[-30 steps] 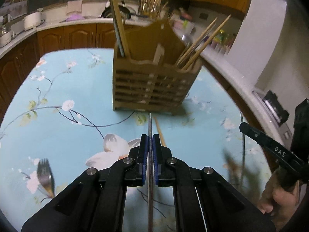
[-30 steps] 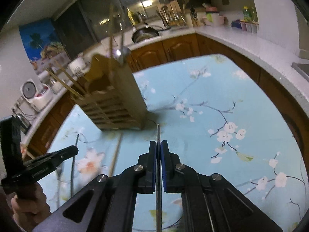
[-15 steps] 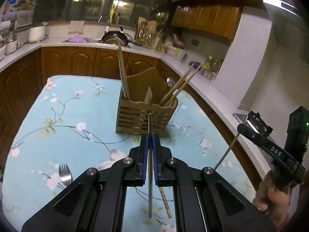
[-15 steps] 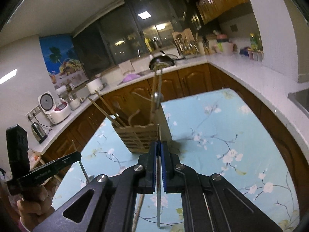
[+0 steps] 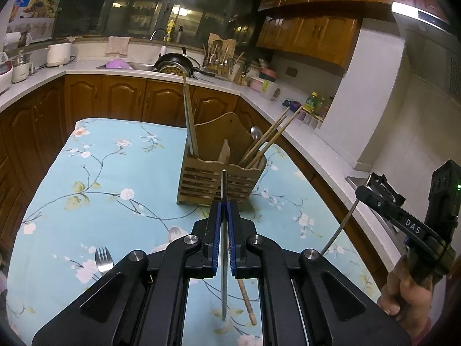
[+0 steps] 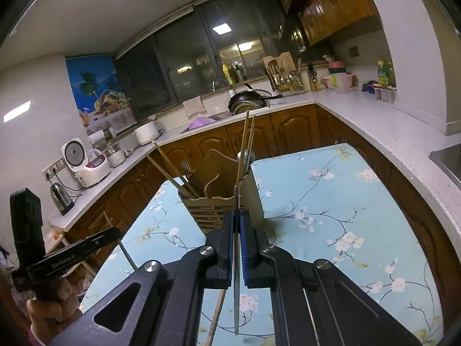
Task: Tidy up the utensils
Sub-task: 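Lift both metal chopsticks and lower them upright into the wooden holder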
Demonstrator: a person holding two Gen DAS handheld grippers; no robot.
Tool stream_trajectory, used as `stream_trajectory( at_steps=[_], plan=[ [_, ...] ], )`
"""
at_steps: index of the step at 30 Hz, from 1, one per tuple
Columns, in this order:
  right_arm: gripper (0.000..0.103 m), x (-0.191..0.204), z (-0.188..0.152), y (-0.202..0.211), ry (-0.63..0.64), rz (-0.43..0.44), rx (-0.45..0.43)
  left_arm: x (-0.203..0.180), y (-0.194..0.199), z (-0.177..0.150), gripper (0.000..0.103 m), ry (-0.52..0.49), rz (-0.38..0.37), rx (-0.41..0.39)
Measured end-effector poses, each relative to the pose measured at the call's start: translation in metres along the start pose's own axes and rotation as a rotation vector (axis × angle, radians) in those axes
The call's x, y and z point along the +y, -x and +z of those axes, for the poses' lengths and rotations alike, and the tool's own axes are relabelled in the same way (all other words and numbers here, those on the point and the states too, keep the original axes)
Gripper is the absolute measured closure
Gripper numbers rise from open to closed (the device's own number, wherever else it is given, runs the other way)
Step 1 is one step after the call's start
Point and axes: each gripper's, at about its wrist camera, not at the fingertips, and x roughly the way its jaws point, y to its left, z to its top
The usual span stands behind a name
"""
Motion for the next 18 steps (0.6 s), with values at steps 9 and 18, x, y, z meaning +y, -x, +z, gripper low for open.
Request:
stream_trajectory(
  at_steps=[9, 18],
  plan=[
    [0.098, 0.0003, 0.0000, -0.0001, -0.001, 0.002, 0.001, 0.0032, 0.0015, 0.0044, 0.099, 0.007, -0.007, -0.007],
    [0.098, 0.0021, 0.0009, -0.0012, -0.005, 0.004, -0.005, 0.0053, -0.0002, 0.0099, 0.099, 0.013, -0.003, -0.017]
  ],
)
